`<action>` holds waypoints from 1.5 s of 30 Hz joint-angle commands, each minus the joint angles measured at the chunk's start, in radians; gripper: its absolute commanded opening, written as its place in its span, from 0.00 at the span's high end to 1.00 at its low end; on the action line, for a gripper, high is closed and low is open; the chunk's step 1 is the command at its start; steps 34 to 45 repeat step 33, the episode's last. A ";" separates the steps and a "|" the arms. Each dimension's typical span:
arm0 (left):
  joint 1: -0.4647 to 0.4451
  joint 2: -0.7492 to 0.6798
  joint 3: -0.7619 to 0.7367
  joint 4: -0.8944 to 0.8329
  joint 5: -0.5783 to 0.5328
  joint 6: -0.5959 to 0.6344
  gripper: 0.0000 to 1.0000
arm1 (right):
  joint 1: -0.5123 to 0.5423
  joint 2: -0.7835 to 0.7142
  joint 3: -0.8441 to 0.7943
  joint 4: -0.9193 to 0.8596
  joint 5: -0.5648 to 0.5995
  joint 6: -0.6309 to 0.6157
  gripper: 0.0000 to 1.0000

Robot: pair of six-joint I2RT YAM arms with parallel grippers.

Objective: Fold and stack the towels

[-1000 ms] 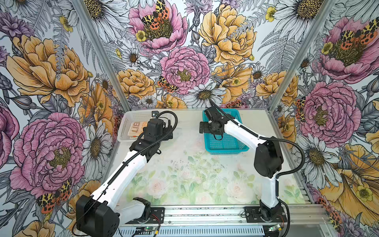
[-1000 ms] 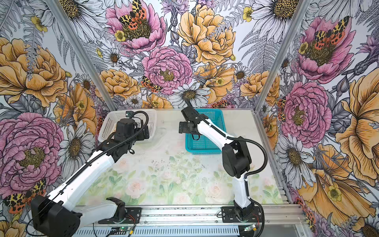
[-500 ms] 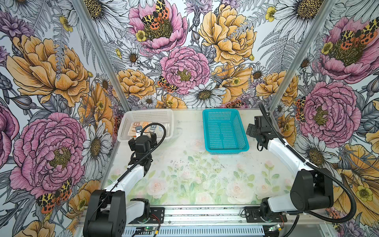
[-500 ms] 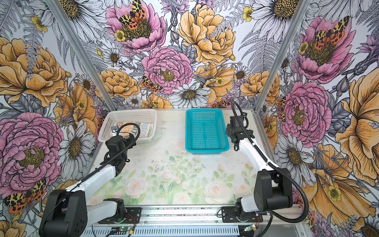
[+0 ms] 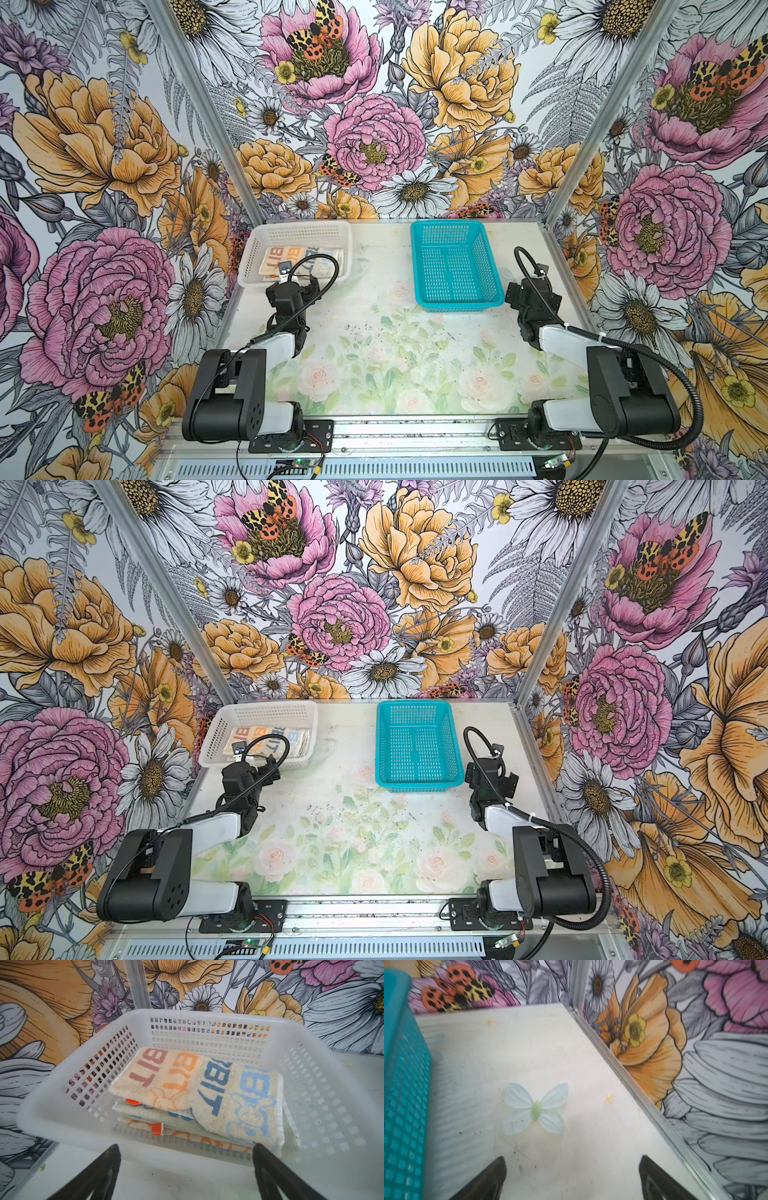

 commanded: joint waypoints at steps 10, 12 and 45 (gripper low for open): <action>0.003 0.142 -0.050 0.305 0.098 0.022 0.01 | -0.041 0.157 -0.157 0.627 -0.238 -0.066 0.01; -0.008 0.142 -0.048 0.302 0.086 0.029 0.01 | -0.043 0.143 -0.148 0.585 -0.225 -0.058 0.01; -0.035 0.145 -0.062 0.333 0.047 0.047 0.01 | -0.031 0.147 -0.106 0.517 -0.250 -0.079 0.01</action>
